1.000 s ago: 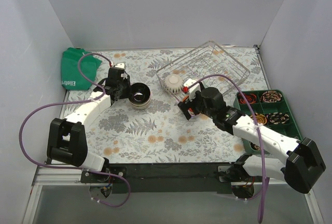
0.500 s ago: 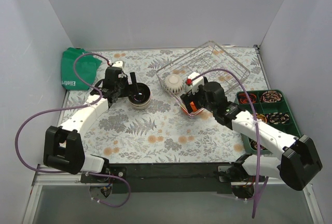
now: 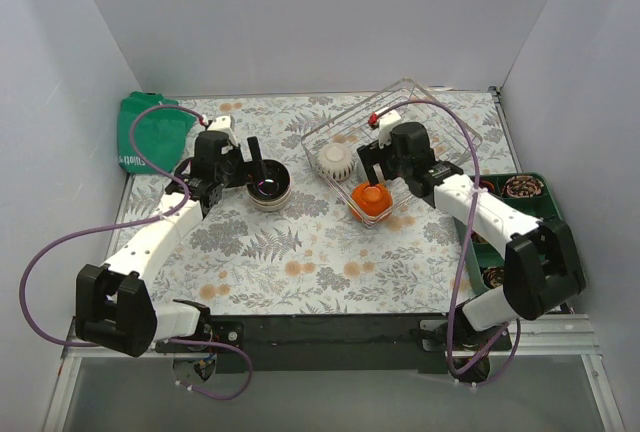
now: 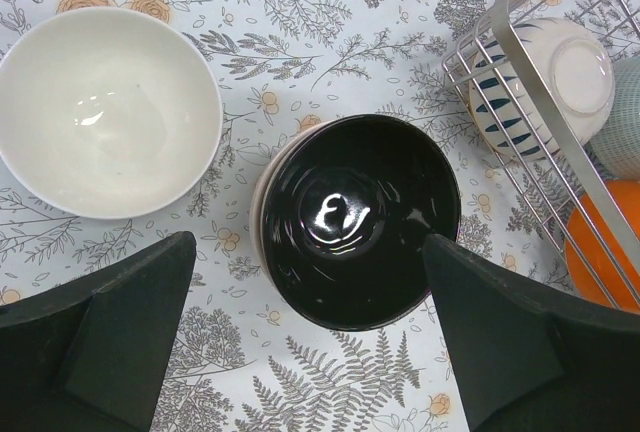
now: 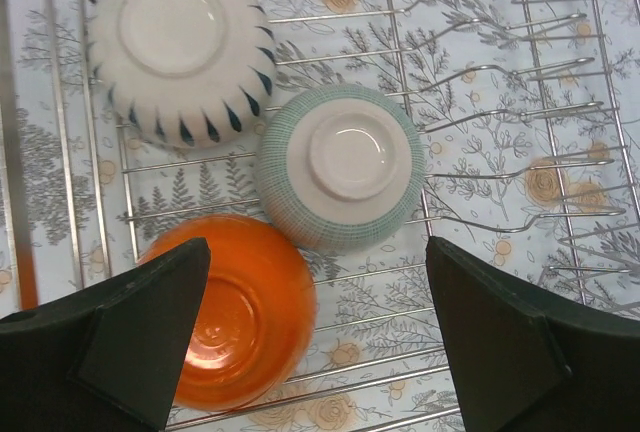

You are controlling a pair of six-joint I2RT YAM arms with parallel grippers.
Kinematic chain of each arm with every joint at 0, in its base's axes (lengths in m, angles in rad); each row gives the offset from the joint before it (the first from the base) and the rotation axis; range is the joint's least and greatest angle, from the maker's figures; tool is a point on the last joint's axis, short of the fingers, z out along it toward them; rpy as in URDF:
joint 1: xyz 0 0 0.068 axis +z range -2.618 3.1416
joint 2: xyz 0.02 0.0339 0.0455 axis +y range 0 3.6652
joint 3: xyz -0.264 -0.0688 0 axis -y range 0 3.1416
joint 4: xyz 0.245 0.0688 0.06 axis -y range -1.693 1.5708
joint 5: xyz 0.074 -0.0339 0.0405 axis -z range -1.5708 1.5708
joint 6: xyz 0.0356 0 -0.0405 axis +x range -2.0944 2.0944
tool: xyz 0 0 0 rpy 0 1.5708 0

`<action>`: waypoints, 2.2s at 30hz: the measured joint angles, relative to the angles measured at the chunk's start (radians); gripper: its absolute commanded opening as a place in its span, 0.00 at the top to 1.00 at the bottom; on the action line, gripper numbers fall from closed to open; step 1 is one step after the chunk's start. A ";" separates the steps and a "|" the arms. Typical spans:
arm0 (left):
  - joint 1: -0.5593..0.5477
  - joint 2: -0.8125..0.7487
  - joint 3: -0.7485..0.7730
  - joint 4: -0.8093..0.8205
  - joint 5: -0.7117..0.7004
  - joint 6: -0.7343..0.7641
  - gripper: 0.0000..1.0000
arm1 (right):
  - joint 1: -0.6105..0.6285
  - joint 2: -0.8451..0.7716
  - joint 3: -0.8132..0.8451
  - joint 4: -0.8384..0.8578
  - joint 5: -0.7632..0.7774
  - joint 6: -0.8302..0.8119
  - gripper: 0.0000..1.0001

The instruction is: Unload the bowls from the dish rack

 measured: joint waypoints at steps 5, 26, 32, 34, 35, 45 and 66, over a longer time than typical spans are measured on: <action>-0.016 -0.003 -0.001 0.004 -0.008 0.004 0.02 | -0.047 0.094 0.046 -0.034 0.023 -0.002 0.05; -0.026 0.002 -0.004 0.008 -0.005 0.011 0.02 | -0.094 0.358 0.218 -0.066 -0.051 -0.027 0.39; -0.026 0.004 -0.006 0.010 -0.005 0.011 0.02 | -0.095 0.366 0.240 -0.054 -0.072 -0.026 0.32; -0.026 0.004 -0.007 0.011 -0.004 0.012 0.02 | -0.097 0.366 0.240 -0.053 -0.082 -0.019 0.24; -0.026 0.004 -0.008 0.011 -0.004 0.012 0.02 | -0.097 0.364 0.239 -0.052 -0.085 -0.014 0.22; -0.026 0.007 -0.015 0.011 -0.001 0.011 0.02 | -0.138 0.197 0.117 0.006 -0.114 0.233 0.05; -0.027 0.008 -0.018 0.018 0.011 0.011 0.02 | -0.148 0.232 0.037 0.096 0.051 1.002 0.02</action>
